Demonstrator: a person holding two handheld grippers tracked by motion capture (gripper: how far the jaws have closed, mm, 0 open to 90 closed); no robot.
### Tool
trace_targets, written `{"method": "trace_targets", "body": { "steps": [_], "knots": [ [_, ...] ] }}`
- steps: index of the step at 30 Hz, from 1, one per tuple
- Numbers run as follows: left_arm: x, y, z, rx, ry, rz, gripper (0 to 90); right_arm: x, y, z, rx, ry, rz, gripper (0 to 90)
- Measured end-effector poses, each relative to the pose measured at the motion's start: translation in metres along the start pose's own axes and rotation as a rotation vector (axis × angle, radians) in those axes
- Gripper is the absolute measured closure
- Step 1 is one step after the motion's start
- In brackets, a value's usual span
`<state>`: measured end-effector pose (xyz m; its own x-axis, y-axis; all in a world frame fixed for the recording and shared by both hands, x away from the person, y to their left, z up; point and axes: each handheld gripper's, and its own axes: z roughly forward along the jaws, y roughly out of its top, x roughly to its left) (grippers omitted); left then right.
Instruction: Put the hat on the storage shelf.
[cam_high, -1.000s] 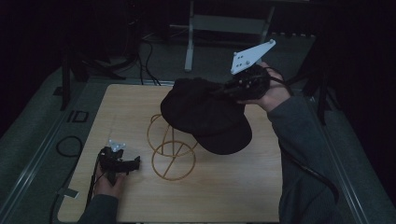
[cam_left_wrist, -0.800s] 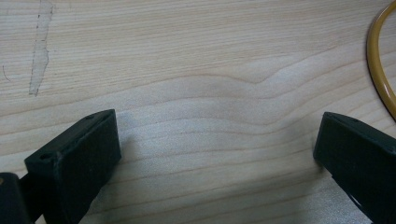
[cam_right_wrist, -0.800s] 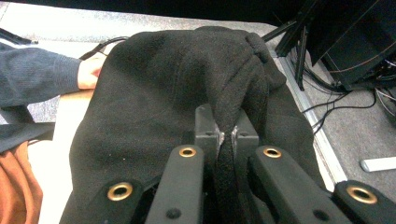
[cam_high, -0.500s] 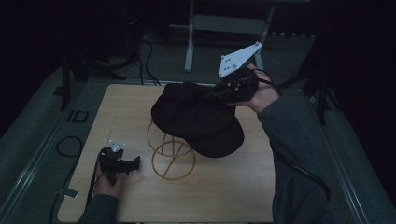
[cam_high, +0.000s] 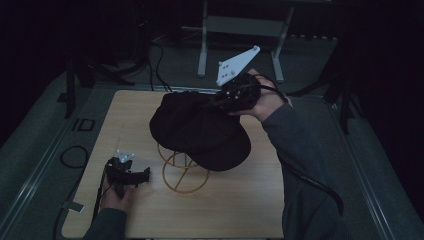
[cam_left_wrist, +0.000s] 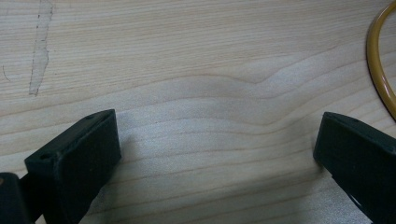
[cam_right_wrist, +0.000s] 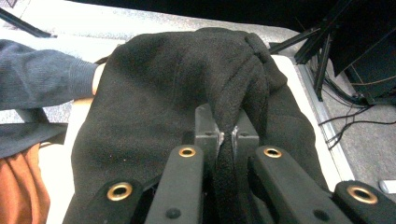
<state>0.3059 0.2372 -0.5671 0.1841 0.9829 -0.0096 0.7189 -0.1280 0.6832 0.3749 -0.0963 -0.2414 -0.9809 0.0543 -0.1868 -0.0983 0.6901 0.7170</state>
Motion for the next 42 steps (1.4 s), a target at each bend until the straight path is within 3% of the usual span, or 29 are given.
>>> {"method": "trace_targets", "body": {
  "steps": [14,25,42],
  "knots": [
    [0.000,0.000,0.000,-0.002,0.001,-0.002,0.2,0.002,-0.001,0.021,0.025,0.035,-0.004,84.8],
    [0.000,0.000,0.000,0.000,0.001,0.001,0.2,0.002,-0.013,0.039,0.049,0.073,0.016,83.0],
    [0.000,0.000,0.000,0.002,0.000,0.003,0.2,0.002,-0.013,0.049,0.075,0.054,0.031,78.3]
  ]
}}
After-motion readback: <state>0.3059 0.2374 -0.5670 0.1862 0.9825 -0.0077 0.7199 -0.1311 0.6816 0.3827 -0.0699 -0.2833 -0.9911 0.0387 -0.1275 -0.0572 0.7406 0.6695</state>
